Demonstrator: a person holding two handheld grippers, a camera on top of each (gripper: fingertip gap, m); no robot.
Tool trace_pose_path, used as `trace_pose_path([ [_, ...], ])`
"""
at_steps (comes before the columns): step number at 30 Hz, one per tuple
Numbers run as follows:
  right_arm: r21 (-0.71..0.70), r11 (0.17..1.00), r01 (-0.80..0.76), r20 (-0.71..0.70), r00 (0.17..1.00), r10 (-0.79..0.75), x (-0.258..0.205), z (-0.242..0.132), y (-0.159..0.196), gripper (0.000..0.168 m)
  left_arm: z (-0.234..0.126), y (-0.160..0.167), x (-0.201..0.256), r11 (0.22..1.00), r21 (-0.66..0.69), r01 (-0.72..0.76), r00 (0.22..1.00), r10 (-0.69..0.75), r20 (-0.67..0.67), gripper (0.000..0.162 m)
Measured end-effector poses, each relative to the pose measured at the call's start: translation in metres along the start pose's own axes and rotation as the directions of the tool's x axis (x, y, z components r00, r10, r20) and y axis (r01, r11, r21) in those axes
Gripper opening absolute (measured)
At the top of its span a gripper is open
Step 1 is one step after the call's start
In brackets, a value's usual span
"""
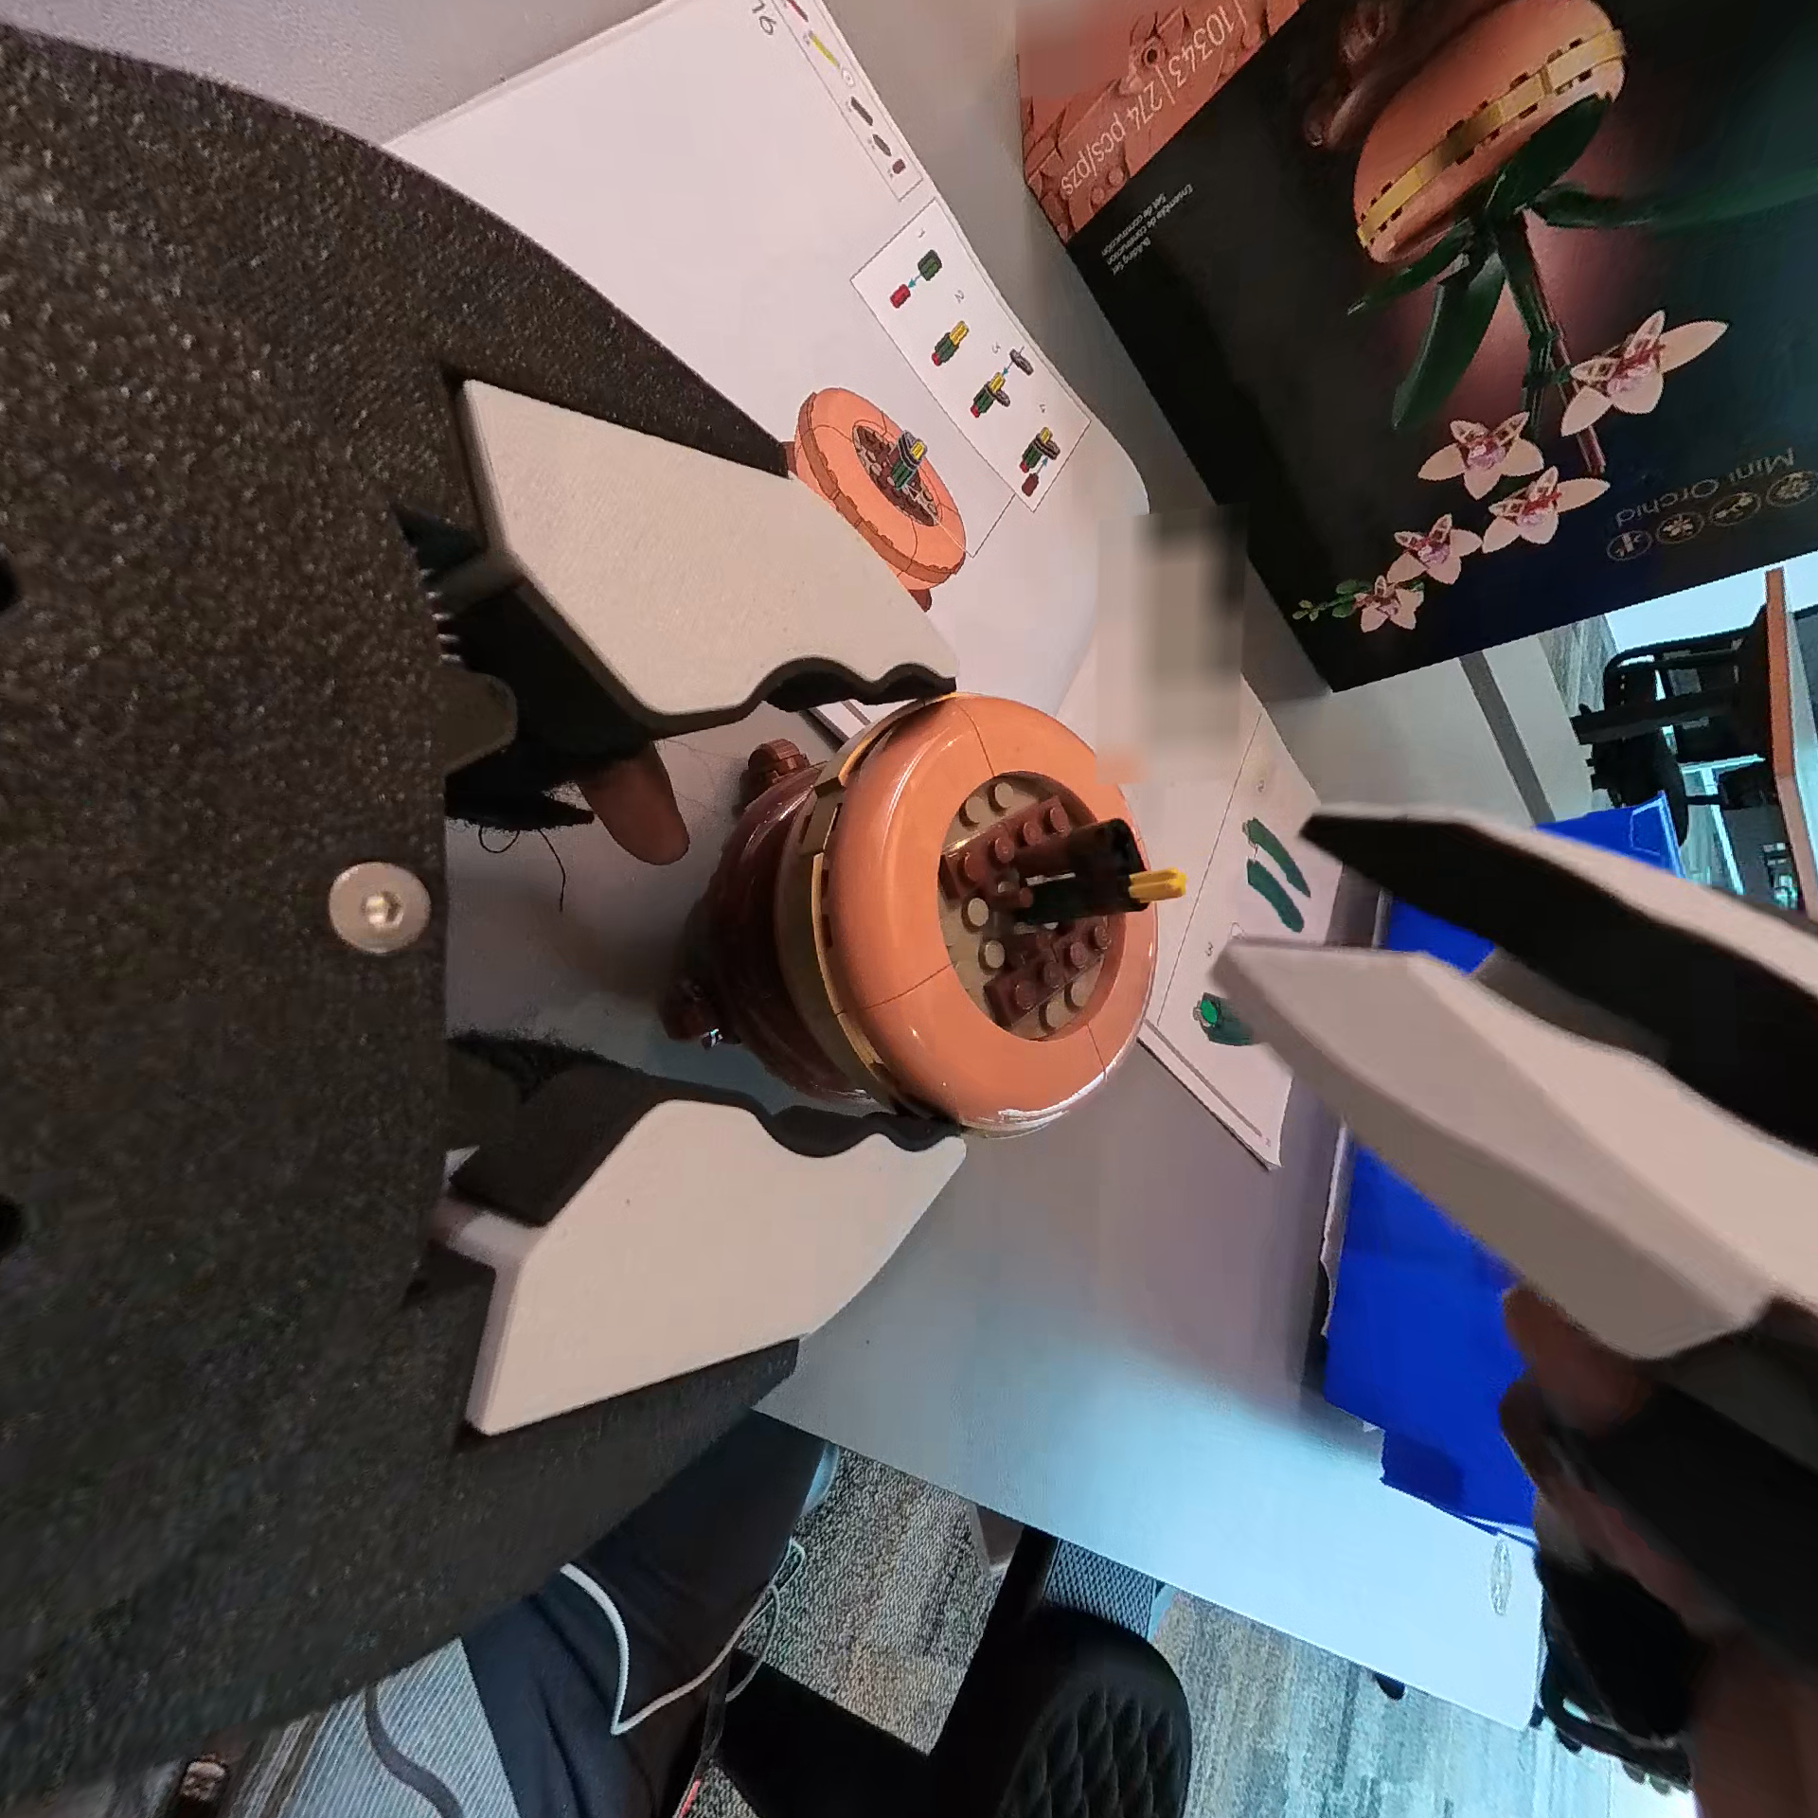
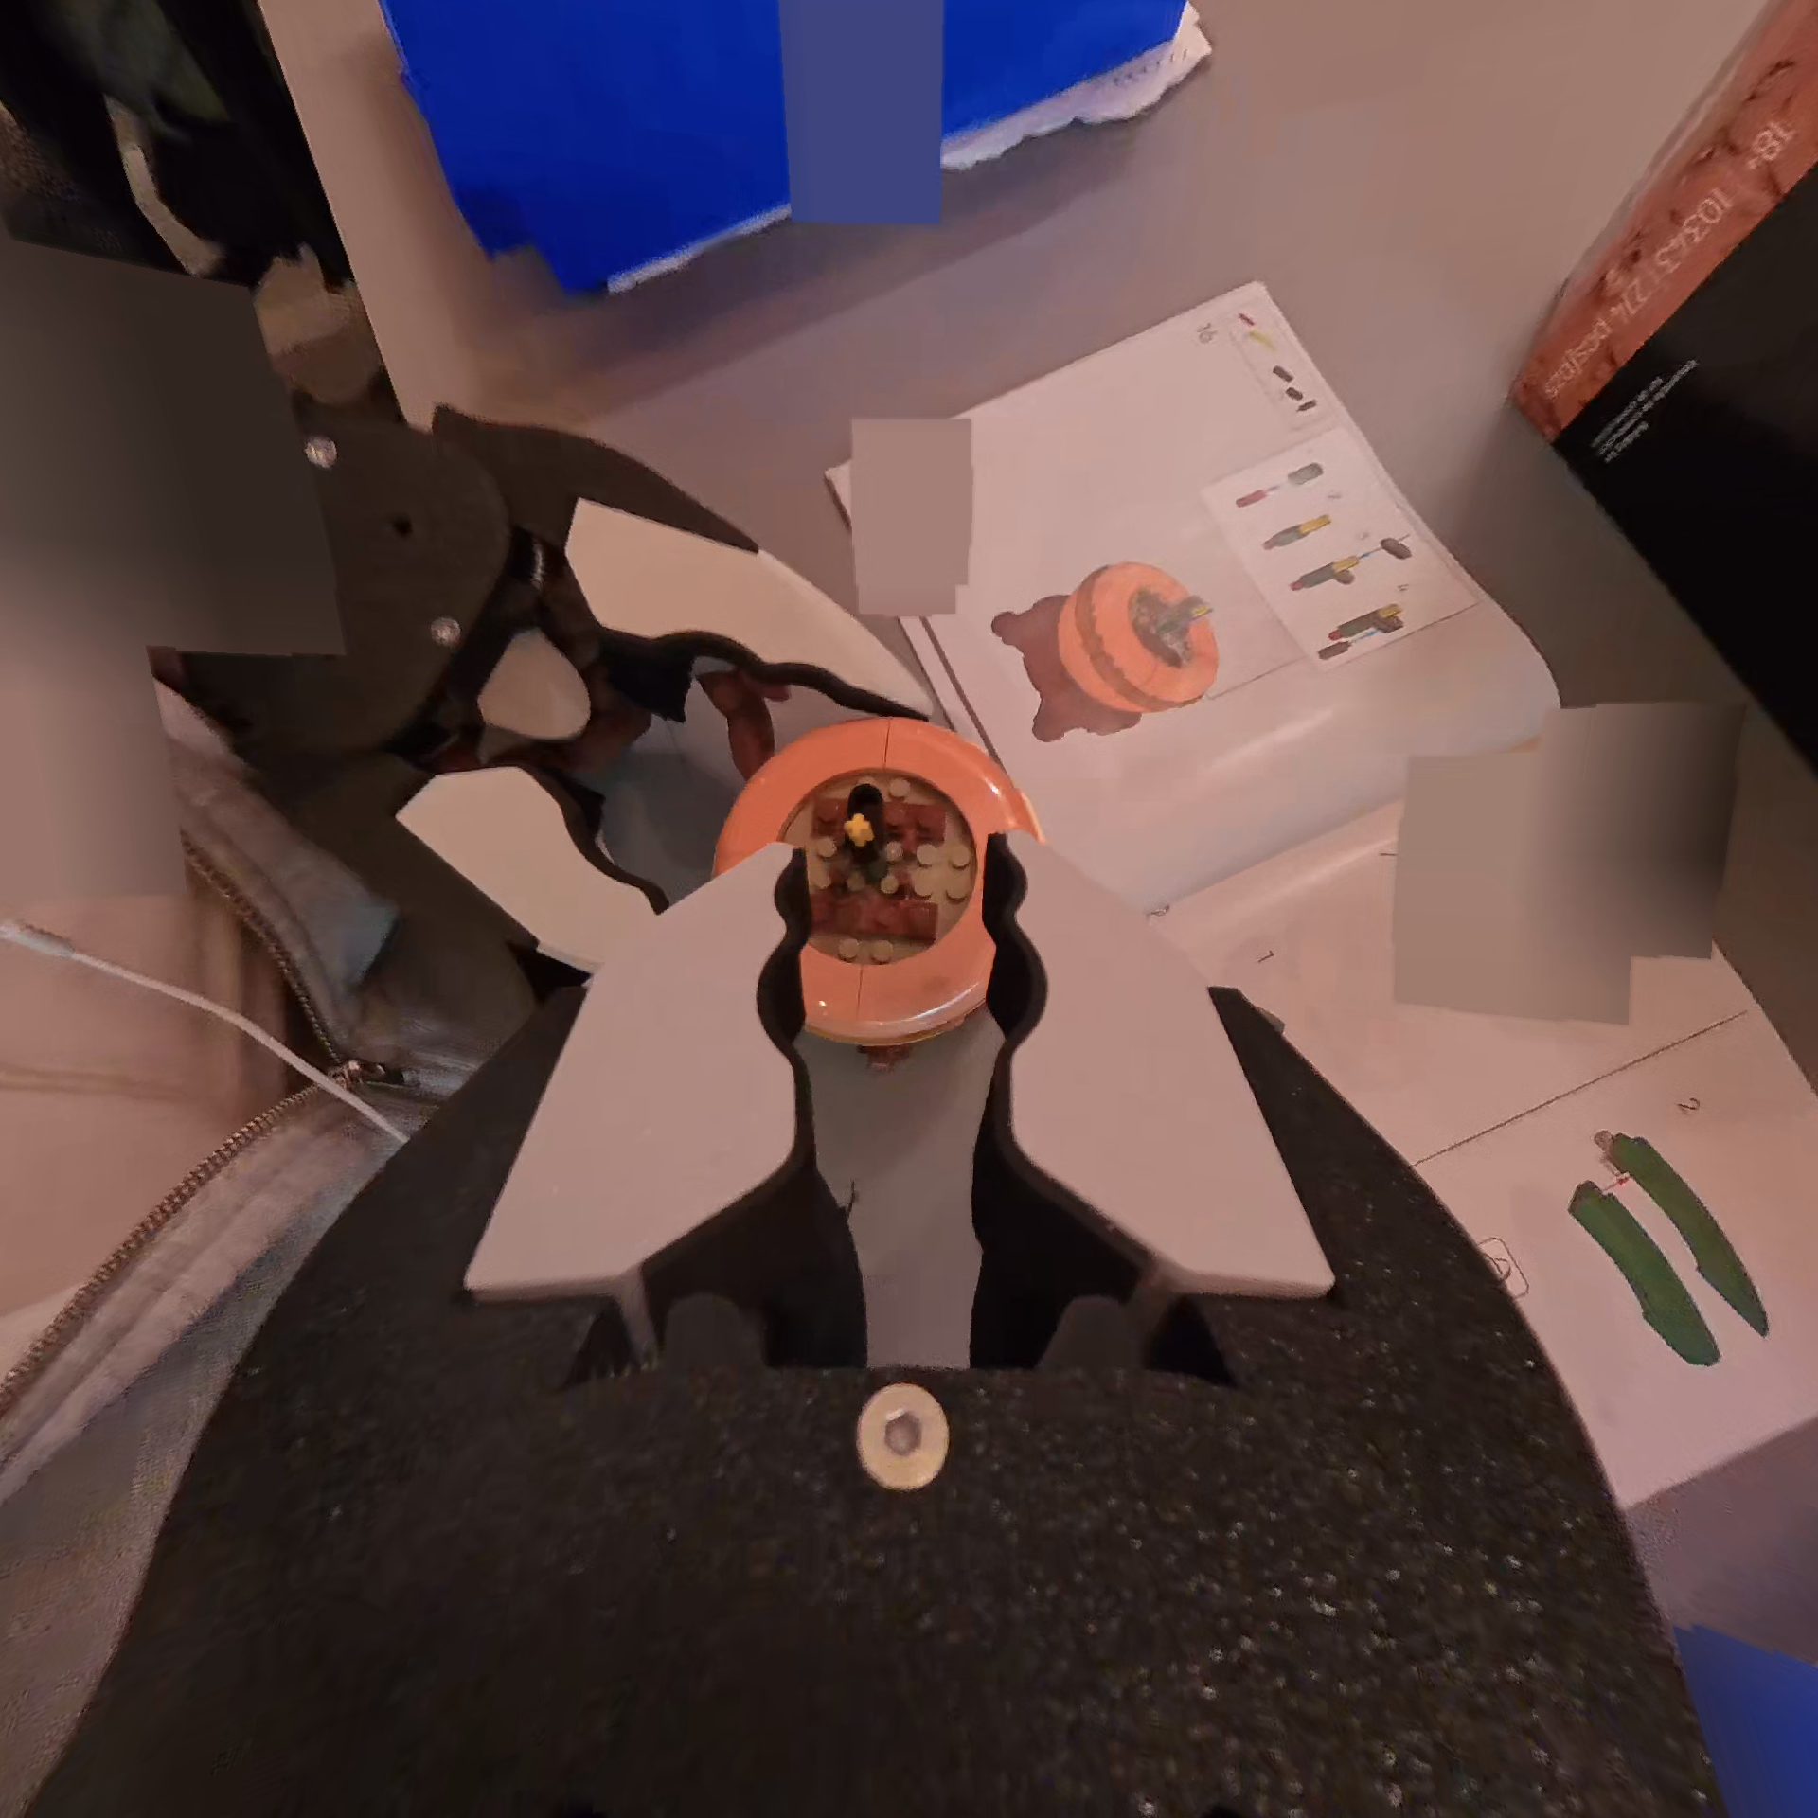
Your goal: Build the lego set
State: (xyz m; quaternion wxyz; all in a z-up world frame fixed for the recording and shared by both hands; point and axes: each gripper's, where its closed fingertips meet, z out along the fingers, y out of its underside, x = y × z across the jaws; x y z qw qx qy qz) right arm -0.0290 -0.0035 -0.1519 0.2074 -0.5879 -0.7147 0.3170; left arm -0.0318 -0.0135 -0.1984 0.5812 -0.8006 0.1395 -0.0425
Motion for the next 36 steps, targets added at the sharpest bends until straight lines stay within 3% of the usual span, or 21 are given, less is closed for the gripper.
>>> trace_pose_path([
  [6,-0.067,0.991,0.113,-0.107,0.987,-0.120,-0.003,0.016,0.002,0.017,0.000,0.000,0.000,1.000,0.000,-0.002,1.000,0.002,0.001,0.079],
  [9,-0.100,0.986,0.133,-0.092,0.986,-0.142,-0.006,0.022,0.003,0.008,0.000,0.000,0.000,1.000,0.000,-0.001,1.000,0.001,0.001,0.079],
  [36,-0.194,0.975,0.106,-0.123,0.984,-0.131,-0.005,0.023,0.006,0.007,0.000,0.000,-0.001,1.000,0.000,-0.012,1.000,0.012,0.013,0.079],
])
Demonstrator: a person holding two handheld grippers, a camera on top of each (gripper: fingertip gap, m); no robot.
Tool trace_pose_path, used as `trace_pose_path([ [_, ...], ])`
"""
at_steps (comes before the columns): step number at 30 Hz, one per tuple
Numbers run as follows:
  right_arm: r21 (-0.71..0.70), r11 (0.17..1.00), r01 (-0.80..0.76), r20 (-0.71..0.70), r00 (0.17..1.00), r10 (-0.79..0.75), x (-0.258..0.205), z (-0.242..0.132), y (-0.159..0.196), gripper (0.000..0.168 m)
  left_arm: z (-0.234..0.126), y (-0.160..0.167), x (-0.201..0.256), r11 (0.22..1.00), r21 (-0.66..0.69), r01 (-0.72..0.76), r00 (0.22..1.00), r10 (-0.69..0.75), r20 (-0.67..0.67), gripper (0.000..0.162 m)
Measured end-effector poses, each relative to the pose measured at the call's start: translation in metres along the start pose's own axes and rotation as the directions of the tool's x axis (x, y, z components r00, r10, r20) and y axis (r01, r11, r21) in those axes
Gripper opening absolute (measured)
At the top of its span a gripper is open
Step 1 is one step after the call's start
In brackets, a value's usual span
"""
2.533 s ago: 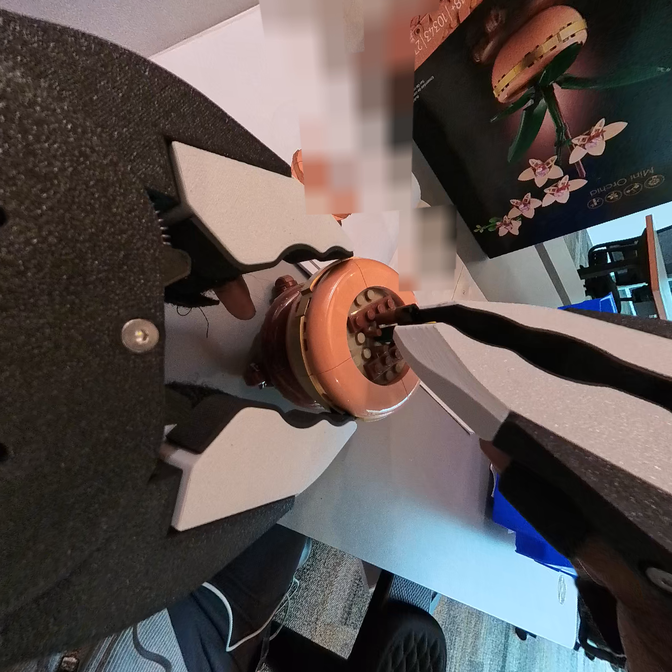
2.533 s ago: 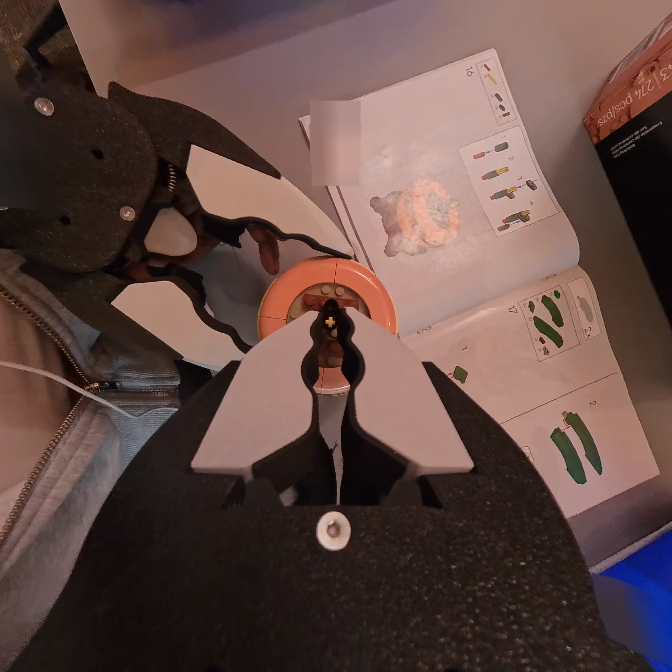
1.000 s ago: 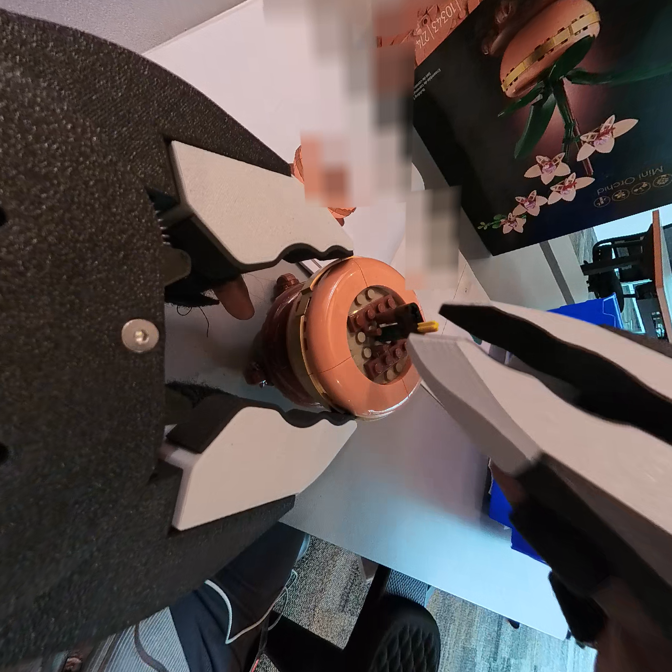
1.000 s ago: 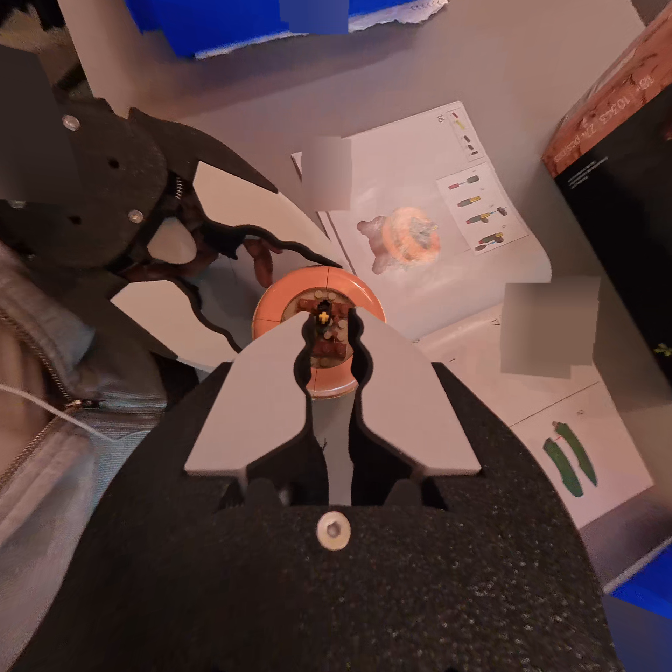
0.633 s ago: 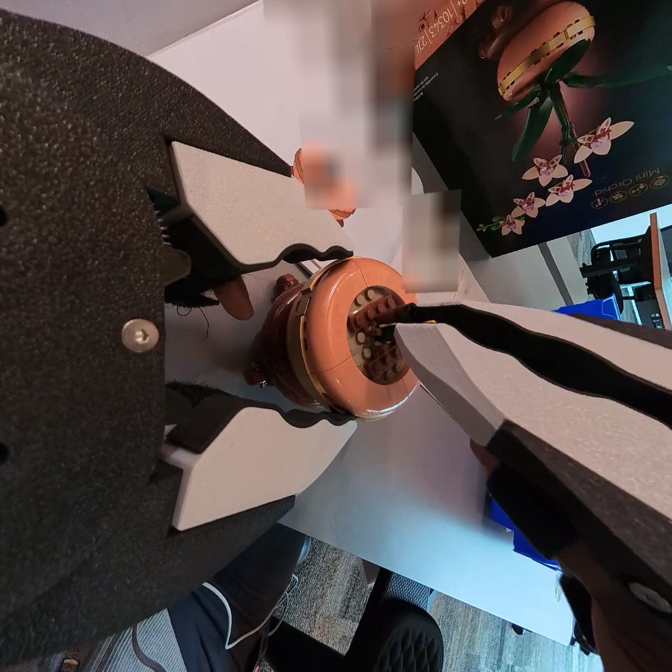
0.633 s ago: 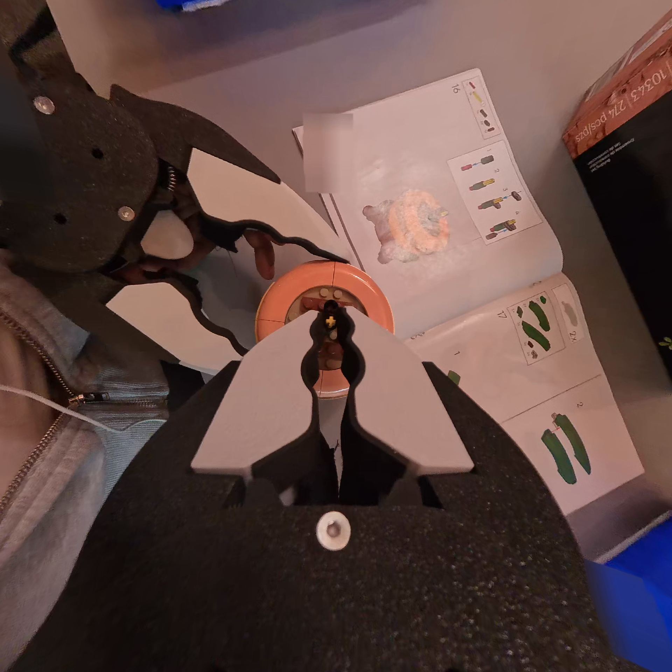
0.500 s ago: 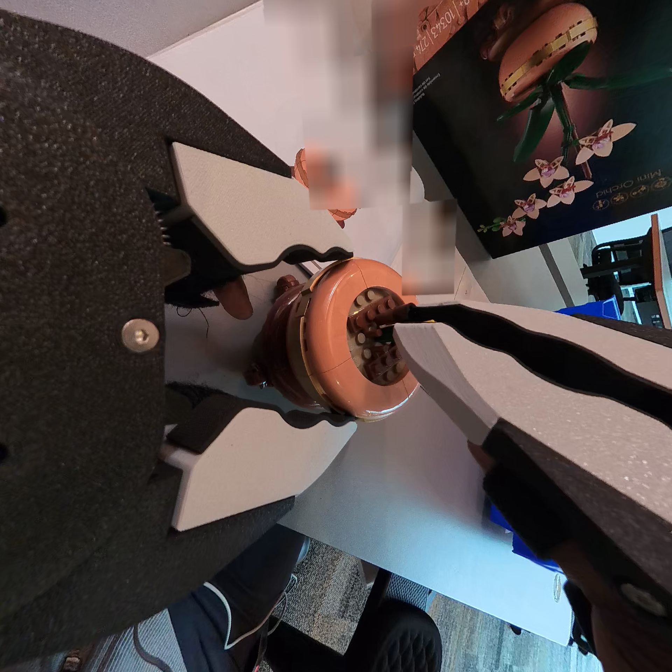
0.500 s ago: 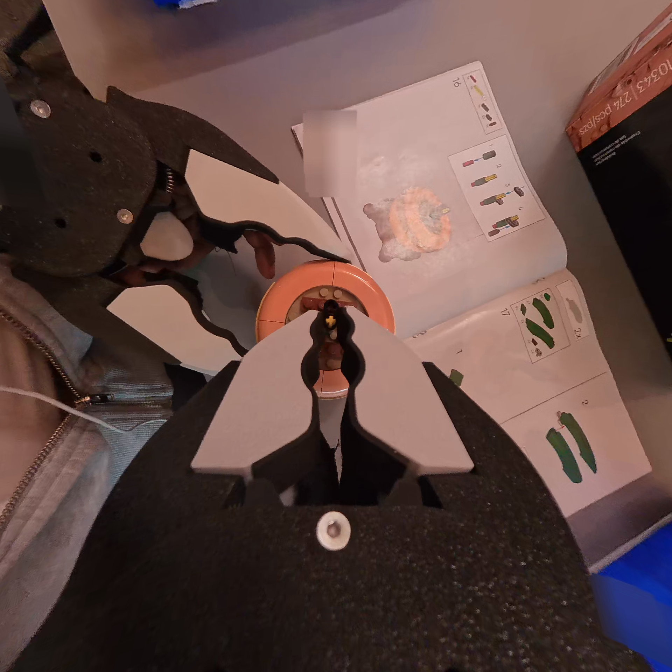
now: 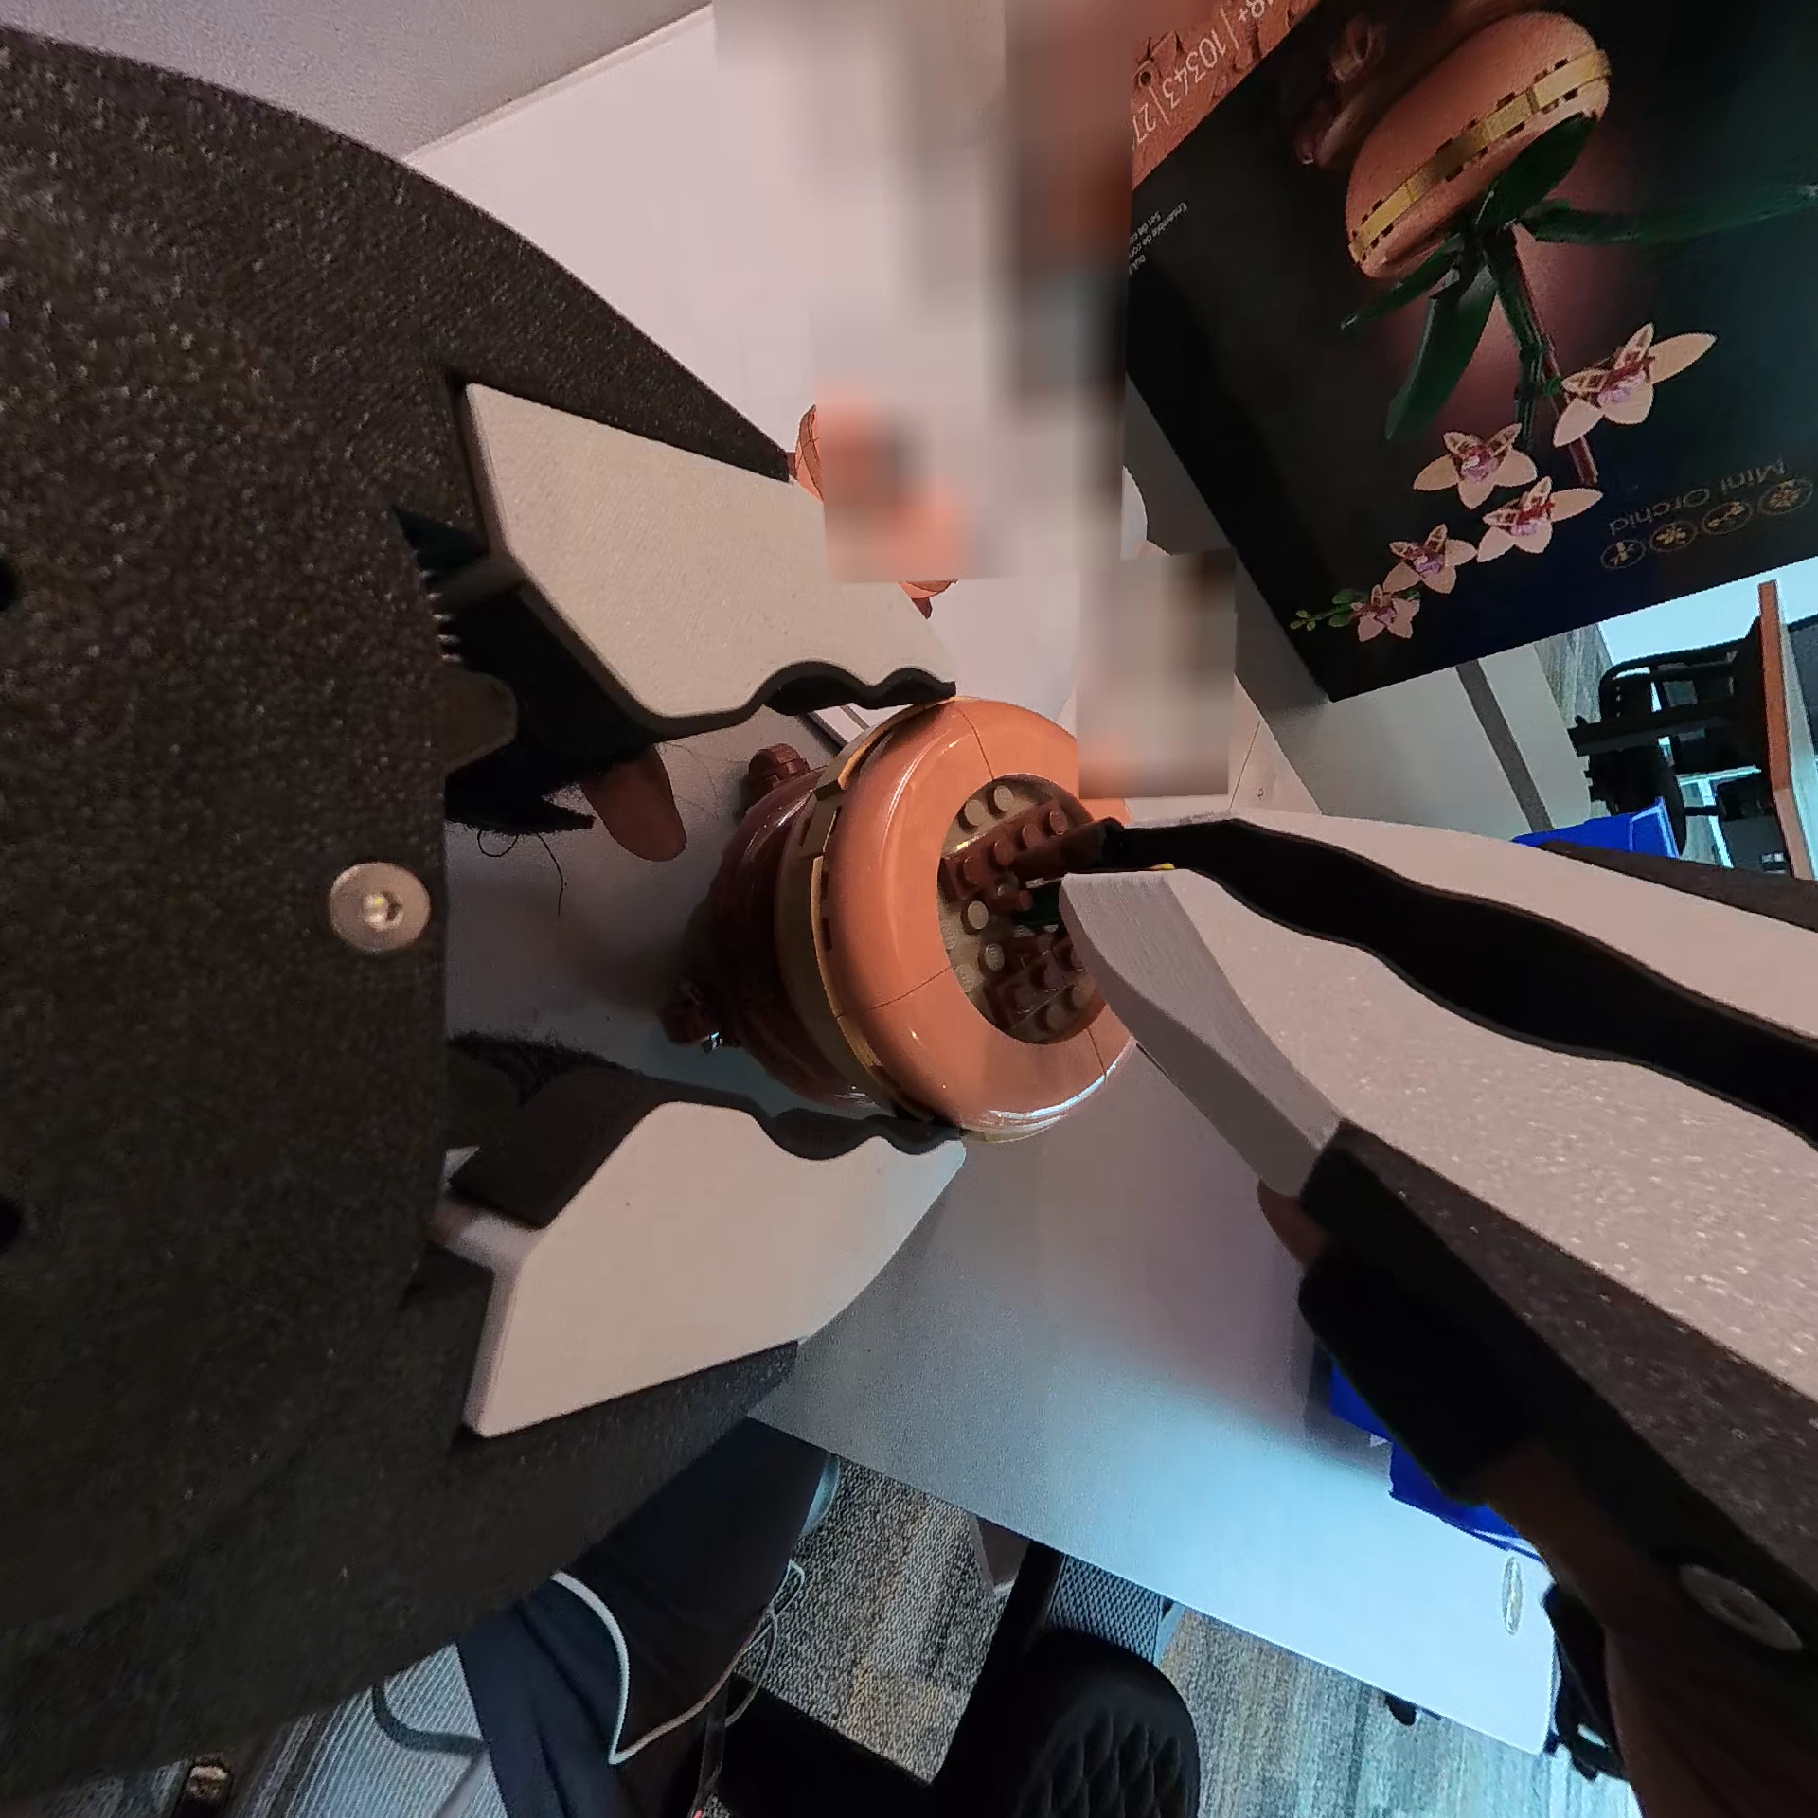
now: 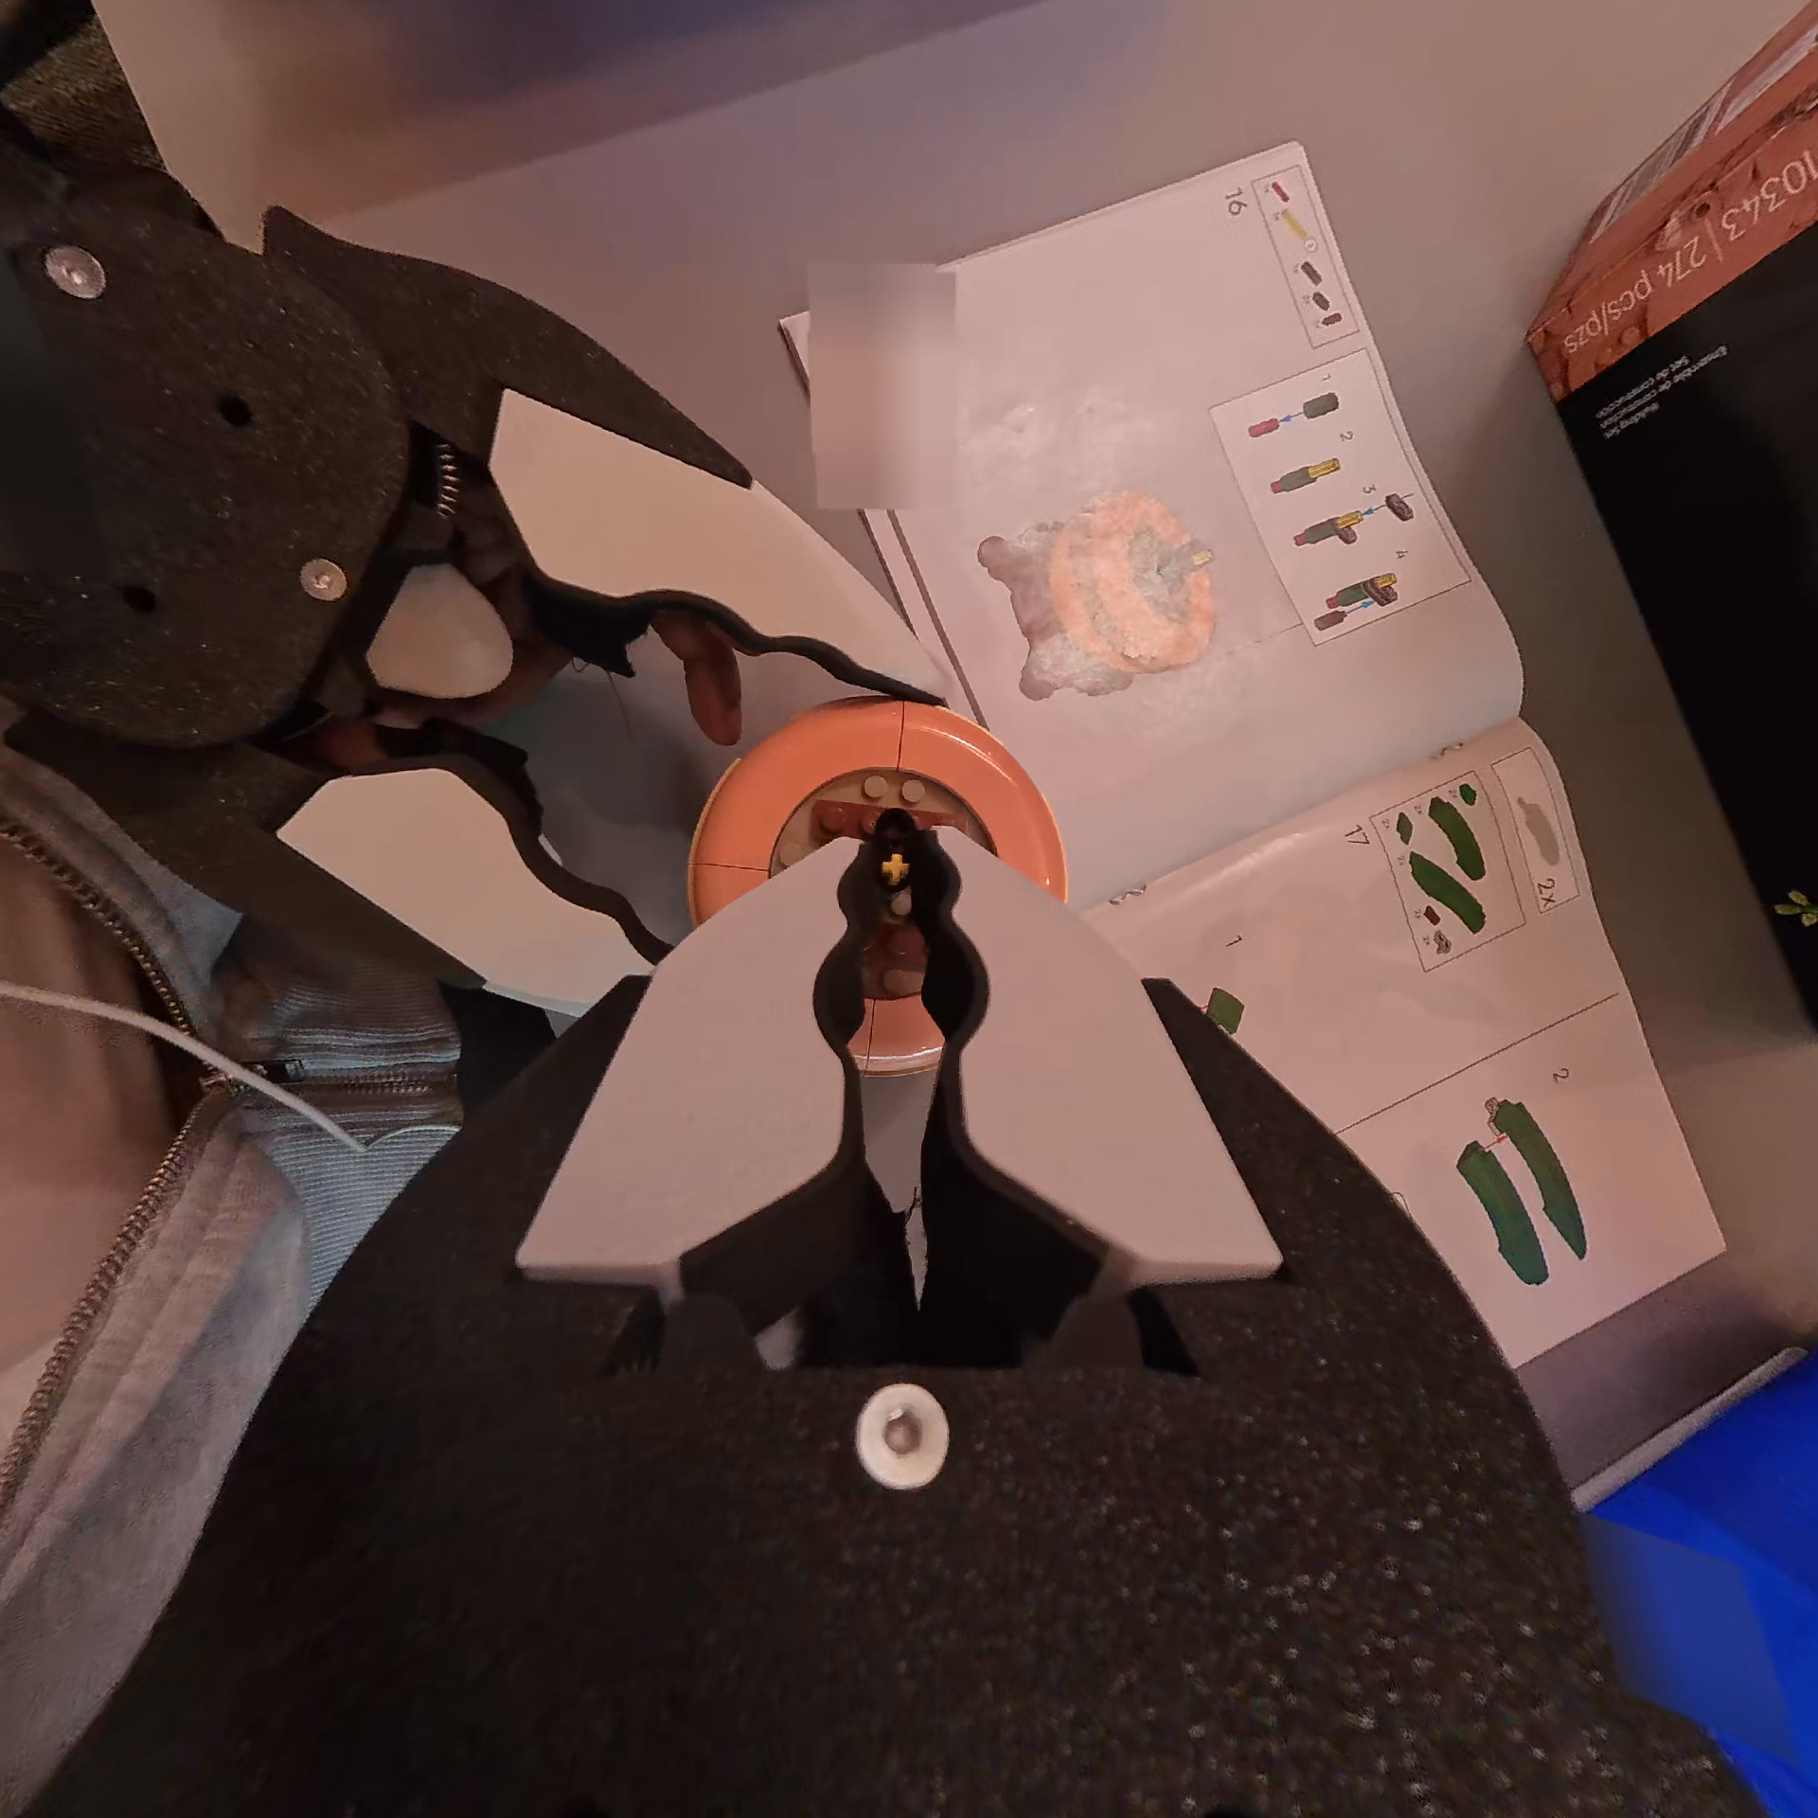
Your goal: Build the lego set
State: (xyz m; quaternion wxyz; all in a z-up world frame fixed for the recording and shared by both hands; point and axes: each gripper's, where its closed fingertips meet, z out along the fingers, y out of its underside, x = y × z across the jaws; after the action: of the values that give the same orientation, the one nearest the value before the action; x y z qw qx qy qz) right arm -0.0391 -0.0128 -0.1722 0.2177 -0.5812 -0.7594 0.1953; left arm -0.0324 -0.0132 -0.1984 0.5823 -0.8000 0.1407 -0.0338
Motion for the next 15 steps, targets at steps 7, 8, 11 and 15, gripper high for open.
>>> trace_pose_path([
  [7,0.009,1.000,-0.007,0.001,1.000,0.007,0.0000,-0.0002,0.0004,0.007,0.0001,0.0001,-0.0001,1.000,0.000,-0.002,1.000,0.002,0.001,0.079],
  [8,0.009,1.000,-0.006,0.001,1.000,0.006,0.0000,-0.0001,0.0004,0.007,-0.0001,0.0000,-0.0002,1.000,0.000,-0.003,1.000,0.003,0.001,0.079],
  [11,0.015,1.000,-0.007,0.005,1.000,0.007,-0.0002,0.0002,0.0005,0.007,0.0000,0.0000,-0.0002,1.000,0.000,-0.002,1.000,0.002,0.001,0.079],
  [15,0.022,1.000,-0.011,0.006,1.000,0.011,-0.0001,-0.0001,0.0006,0.007,0.0001,0.0000,-0.0001,1.000,0.000,-0.003,1.000,0.003,0.001,0.079],
])
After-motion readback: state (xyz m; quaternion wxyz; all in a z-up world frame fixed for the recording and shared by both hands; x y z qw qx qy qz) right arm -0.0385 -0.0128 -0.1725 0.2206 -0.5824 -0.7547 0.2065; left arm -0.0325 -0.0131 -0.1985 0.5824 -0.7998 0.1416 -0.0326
